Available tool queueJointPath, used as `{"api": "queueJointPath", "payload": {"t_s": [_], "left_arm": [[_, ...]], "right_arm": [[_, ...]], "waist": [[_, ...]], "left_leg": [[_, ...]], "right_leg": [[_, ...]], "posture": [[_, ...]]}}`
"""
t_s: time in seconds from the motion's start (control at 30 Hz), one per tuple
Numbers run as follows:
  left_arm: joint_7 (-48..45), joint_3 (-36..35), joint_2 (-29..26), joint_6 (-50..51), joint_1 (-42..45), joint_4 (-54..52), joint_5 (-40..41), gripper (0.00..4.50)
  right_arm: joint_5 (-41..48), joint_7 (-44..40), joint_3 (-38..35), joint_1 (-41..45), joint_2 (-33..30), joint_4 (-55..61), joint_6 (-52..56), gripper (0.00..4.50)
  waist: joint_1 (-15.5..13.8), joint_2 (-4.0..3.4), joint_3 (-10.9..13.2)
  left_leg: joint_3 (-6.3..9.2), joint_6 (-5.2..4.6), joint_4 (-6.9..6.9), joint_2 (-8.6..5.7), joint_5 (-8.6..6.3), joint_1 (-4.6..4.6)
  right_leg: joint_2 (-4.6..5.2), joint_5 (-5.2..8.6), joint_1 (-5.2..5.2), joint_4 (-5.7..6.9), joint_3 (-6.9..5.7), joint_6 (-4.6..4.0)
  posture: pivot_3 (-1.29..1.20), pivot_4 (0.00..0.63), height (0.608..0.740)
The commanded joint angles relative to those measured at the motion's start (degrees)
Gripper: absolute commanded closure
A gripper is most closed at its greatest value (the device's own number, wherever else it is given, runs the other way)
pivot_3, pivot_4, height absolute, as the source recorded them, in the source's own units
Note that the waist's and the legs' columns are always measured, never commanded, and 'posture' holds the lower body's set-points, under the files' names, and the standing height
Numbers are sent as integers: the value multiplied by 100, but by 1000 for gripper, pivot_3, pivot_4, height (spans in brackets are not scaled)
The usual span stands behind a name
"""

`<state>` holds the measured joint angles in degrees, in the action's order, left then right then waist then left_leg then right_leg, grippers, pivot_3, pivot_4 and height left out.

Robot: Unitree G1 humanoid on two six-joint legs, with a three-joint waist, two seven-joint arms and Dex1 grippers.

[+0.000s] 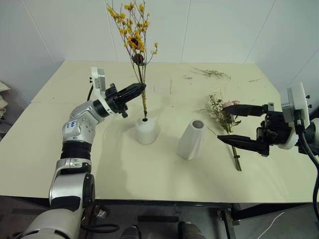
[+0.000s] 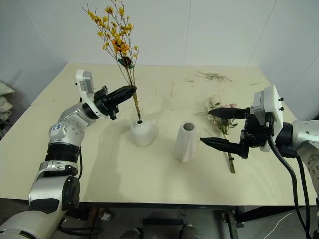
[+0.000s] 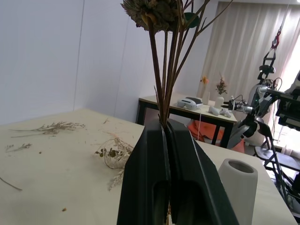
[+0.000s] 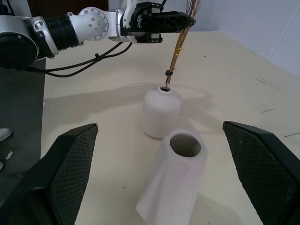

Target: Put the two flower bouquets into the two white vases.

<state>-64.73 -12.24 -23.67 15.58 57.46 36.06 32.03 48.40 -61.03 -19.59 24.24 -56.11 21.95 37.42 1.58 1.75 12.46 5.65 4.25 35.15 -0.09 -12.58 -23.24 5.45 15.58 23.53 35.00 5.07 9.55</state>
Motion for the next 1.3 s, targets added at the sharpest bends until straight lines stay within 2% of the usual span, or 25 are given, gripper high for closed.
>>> {"api": "queueJointPath", "payload": {"t_s": [0.03, 0.9, 1.3], "left_arm": [[-61, 23, -23, -134, 144, 34, -115, 4468], [-306, 64, 139, -595, -11, 692, -500, 4468], [-370, 274, 164, -553, -301, 548, -700, 4468]], "right_arm": [[67, 47, -161, 54, -48, 130, -74, 0], [42, 61, -179, 50, -86, 110, -84, 0], [40, 56, -221, 4, -108, 150, -84, 0]], "waist": [[0, 0, 0], [2, 0, 0], [1, 0, 0]], "left_leg": [[0, 0, 0, 0, 0, 0], [0, 0, -1, 0, 0, -1], [0, 0, -1, 0, 0, 0]], "right_leg": [[0, 0, 0, 0, 0, 0], [0, 0, 0, -3, 0, 0], [0, 0, 0, -2, 0, 0]], "posture": [[0, 150, 740], [0, 150, 740], [0, 150, 740]]}}
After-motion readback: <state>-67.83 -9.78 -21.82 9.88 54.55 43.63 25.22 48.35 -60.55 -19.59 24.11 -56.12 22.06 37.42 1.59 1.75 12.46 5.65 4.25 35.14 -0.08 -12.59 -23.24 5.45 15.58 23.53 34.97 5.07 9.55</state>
